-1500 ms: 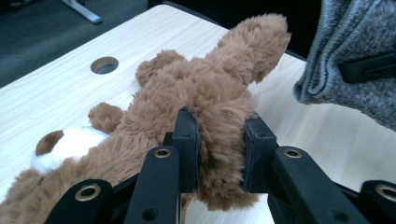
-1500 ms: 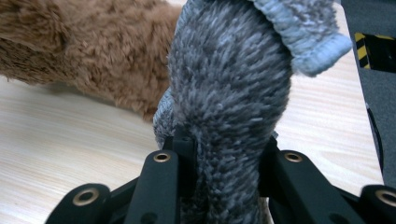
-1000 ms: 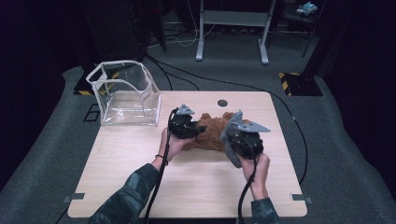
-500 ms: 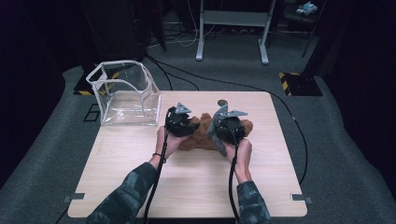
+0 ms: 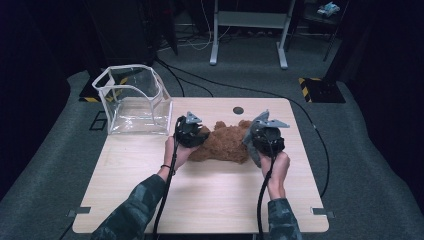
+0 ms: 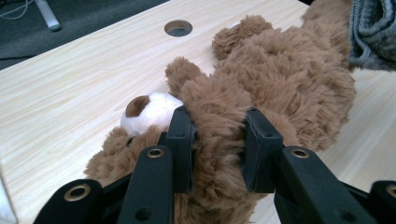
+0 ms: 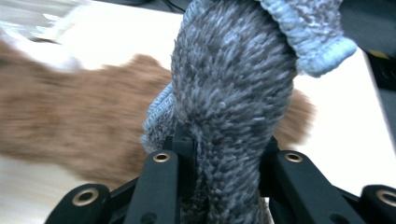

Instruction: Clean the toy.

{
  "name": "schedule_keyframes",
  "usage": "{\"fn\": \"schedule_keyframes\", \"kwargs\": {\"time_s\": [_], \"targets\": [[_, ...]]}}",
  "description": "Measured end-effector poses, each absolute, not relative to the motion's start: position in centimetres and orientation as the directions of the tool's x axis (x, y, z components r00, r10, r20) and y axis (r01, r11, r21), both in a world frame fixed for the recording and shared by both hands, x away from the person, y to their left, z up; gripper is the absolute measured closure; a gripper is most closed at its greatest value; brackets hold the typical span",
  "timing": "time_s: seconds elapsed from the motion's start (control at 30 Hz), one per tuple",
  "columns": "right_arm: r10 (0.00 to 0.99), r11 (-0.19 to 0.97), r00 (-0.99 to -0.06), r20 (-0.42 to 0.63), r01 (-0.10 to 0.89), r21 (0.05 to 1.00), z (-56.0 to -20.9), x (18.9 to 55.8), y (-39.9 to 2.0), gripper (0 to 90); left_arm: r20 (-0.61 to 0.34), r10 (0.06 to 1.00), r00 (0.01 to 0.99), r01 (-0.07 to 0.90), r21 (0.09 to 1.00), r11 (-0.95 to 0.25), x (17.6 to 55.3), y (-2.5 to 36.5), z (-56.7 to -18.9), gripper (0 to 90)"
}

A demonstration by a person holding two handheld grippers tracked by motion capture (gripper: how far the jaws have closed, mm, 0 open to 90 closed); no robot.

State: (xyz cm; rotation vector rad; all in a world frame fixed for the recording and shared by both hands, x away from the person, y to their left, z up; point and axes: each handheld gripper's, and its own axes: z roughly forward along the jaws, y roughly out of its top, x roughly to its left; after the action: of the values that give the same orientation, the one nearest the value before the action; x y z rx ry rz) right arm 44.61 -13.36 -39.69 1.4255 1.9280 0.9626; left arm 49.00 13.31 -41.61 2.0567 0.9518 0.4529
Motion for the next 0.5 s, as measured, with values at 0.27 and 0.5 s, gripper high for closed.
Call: {"fn": "schedule_keyframes", "kwargs": {"time_s": [0.27, 0.5], "targets": [[0.872, 0.339, -0.488, -0.032, 0.555, 0.76, -41.2, 45.4, -4.5, 70.8, 0.024, 0.771, 0.636, 0.482, 0.768, -0.421, 49.1, 12.8, -42.3, 68.4], [0.908, 0.295, -0.418, -0.031, 0.585, 0.756, -41.5, 46.2, -7.2, 70.9, 0.032, 0.767, 0.641, 0.477, 0.766, -0.43, 49.2, 12.8, -42.3, 68.8]]}}
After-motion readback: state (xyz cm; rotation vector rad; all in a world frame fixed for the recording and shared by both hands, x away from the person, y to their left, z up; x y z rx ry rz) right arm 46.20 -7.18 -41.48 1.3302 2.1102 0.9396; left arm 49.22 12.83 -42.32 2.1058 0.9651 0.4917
